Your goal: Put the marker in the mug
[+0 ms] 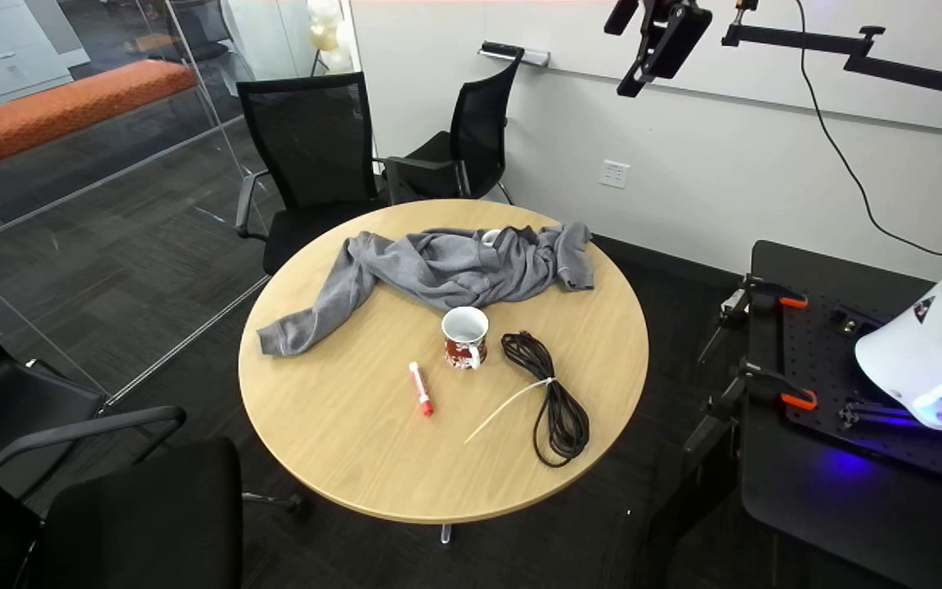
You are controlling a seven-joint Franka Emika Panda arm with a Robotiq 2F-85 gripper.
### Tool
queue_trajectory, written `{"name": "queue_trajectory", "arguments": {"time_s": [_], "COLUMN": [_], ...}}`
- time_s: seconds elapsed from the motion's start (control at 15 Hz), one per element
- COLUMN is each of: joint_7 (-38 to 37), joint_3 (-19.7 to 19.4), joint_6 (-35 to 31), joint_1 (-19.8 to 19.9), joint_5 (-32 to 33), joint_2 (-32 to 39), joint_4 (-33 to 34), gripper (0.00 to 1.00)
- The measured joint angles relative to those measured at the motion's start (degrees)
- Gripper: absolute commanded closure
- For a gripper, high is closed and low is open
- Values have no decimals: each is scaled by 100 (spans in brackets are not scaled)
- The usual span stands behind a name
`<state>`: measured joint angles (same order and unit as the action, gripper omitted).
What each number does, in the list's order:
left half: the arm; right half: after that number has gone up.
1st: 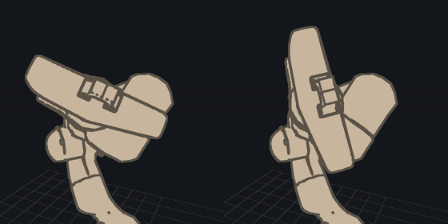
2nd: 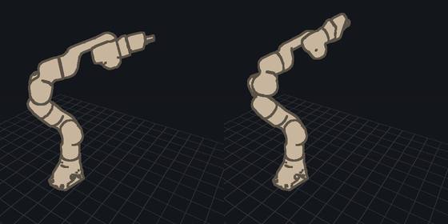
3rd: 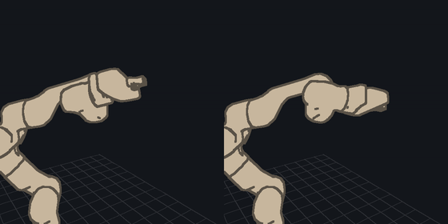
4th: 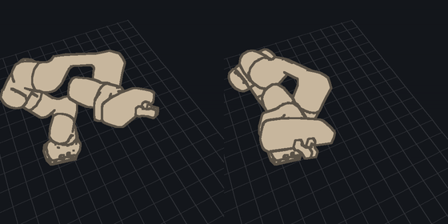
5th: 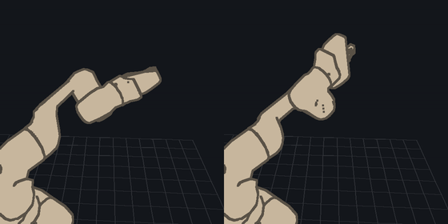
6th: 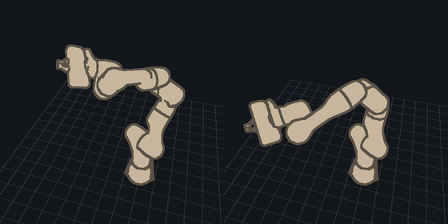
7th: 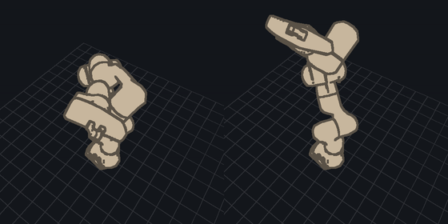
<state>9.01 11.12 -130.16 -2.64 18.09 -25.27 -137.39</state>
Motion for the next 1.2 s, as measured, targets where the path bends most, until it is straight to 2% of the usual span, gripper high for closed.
{"name": "queue_trajectory", "arguments": {"time_s": [0.33,0.67,1.2], "joint_7": [642,836,864], "joint_3": [-168,-177,-180], "joint_6": [-96,-317,-321], "joint_1": [-197,-399,-407], "joint_5": [0,0,0], "joint_2": [657,1252,1314], "joint_4": [60,82,144], "gripper": [0,0,0]}}
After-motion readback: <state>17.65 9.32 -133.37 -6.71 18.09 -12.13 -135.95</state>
